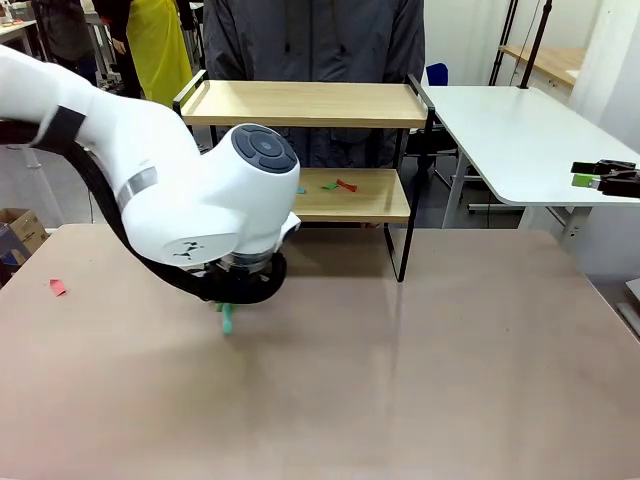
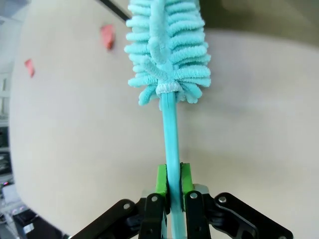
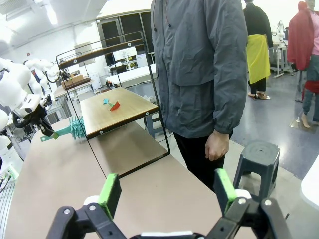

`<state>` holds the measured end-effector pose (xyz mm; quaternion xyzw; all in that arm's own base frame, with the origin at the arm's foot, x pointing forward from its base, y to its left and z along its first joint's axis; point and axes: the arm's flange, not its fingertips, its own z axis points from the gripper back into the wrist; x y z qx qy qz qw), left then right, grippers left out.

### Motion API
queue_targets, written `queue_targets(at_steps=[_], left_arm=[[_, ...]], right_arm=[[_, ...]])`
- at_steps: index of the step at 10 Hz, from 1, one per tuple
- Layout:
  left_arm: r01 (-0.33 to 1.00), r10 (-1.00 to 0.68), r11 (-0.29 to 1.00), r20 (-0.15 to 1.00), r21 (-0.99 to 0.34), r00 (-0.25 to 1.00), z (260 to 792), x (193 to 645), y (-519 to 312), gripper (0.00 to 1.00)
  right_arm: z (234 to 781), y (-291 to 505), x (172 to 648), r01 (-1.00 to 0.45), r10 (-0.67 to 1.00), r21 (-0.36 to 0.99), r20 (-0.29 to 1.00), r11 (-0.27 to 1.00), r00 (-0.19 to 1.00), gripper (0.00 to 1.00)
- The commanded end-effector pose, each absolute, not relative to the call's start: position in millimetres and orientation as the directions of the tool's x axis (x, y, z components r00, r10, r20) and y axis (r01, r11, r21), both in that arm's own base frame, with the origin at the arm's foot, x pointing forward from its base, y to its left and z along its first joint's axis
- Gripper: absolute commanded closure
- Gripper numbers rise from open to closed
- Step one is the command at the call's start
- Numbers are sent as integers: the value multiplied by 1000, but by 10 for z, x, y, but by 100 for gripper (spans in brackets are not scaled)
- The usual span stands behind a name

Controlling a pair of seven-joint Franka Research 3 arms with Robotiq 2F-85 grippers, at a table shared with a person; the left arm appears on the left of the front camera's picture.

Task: Clean the shelf.
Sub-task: Clean the specific section of the Shelf indicated by the human with the Duster.

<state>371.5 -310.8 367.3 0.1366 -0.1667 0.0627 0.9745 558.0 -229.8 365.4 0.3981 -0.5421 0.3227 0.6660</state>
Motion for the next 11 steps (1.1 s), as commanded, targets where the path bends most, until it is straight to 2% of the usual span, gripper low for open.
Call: queue_targets(at_steps=[1, 2, 3, 4, 5, 7, 9, 11], left_arm=[[-216, 106, 938, 368, 271, 924, 3730, 3636, -3066, 87], [-233, 126, 943, 394, 236, 910, 3744, 3613, -3105, 87], [-186, 126, 976, 397, 114, 909, 3770, 3594, -3219, 87], [-199, 99, 946, 356, 256, 929, 3744, 3690, -3054, 87], [-199, 99, 946, 356, 256, 929, 3744, 3690, -3054, 87], [-206, 134, 970, 415, 133, 900, 3912, 3589, -3121, 87], [-207, 133, 971, 460, 115, 878, 4147, 3526, -2975, 87], [-144, 77, 984, 470, 107, 879, 4326, 3452, -2887, 87]], right_arm=[[3690, -2272, 5578, -862, -2, 176, 980, 475, 198, 0], [3690, -2272, 5578, -862, -2, 176, 980, 475, 198, 0], [3690, -2272, 5578, -862, -2, 176, 980, 475, 198, 0], [3690, -2272, 5578, -862, -2, 176, 980, 475, 198, 0], [3690, -2272, 5578, -862, -2, 176, 980, 475, 198, 0], [3690, -2272, 5578, -862, -2, 176, 980, 475, 198, 0], [3690, -2272, 5578, -862, -2, 176, 980, 475, 198, 0], [3690, -2272, 5578, -862, -2, 176, 980, 475, 198, 0]])
